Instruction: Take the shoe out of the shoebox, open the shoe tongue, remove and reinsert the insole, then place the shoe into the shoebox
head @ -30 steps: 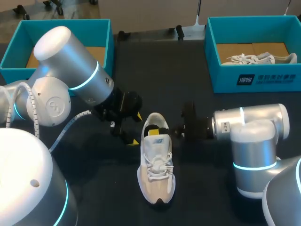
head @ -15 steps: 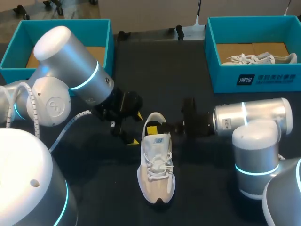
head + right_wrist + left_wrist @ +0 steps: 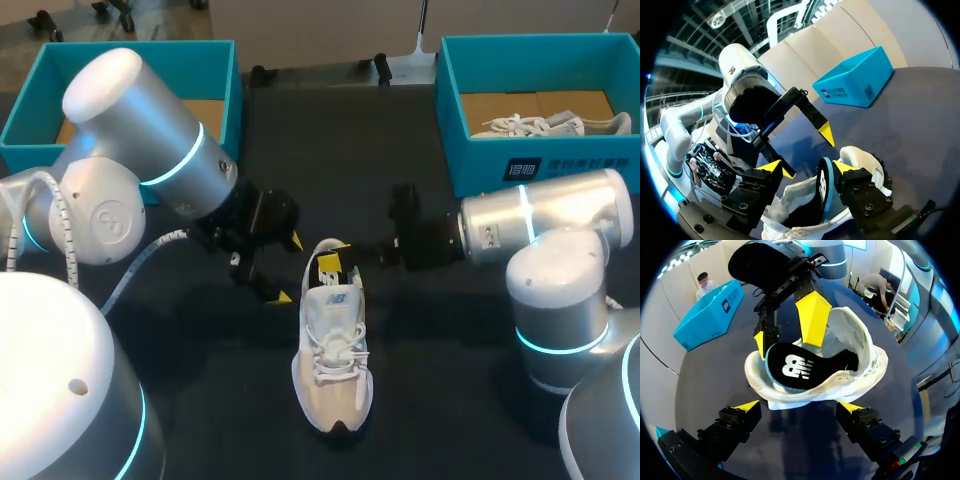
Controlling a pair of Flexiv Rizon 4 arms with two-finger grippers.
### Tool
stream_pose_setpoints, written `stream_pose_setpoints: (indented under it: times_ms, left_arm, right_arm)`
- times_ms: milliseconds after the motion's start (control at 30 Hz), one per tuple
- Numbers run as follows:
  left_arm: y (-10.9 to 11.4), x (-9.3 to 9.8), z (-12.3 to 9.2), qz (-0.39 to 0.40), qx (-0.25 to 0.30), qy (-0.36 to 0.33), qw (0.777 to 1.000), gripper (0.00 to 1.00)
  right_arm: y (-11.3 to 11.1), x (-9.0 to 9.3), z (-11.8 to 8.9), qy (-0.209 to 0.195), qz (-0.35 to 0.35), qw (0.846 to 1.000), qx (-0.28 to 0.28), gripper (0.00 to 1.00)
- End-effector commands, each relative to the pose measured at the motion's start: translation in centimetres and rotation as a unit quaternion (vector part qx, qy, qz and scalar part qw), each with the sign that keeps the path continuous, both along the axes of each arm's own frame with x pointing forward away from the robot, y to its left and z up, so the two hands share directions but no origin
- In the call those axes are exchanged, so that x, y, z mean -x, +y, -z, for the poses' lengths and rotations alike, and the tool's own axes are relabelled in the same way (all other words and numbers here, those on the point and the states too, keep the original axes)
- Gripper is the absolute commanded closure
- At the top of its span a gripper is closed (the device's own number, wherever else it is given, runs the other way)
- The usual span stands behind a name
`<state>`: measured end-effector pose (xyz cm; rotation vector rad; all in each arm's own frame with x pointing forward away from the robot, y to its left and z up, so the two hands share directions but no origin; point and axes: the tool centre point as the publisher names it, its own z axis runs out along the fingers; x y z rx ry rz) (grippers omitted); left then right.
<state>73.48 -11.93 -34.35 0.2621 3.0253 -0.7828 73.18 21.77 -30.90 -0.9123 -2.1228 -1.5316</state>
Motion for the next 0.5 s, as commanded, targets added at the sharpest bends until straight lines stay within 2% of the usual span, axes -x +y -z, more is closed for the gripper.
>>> stream_pose_setpoints:
  times_ms: [33,267,433,500]
  left_arm:
    - [0.6,-0.1,-0.5,-0.001,-0.002,-0.001,1.0,0.0]
    - [1.8,-0.3,-1.0,-0.012,-0.007,-0.002,1.0,0.0]
    - [3.2,-0.8,-1.5,-0.01,-0.006,0.012,1.0,0.0]
    - [3.9,-1.2,-1.9,0.001,-0.001,0.022,1.0,0.0]
  right_arm:
    - [-1.4,-0.4,-0.6,0.009,-0.03,0.999,0.026,0.36]
    - [-2.5,-0.6,-2.0,0.011,-0.068,0.995,0.077,0.34]
    - [-3.8,-0.8,-3.5,0.029,-0.094,0.986,0.137,0.32]
    - [-4.2,-1.1,-4.0,0.033,-0.1,0.982,0.16,0.27]
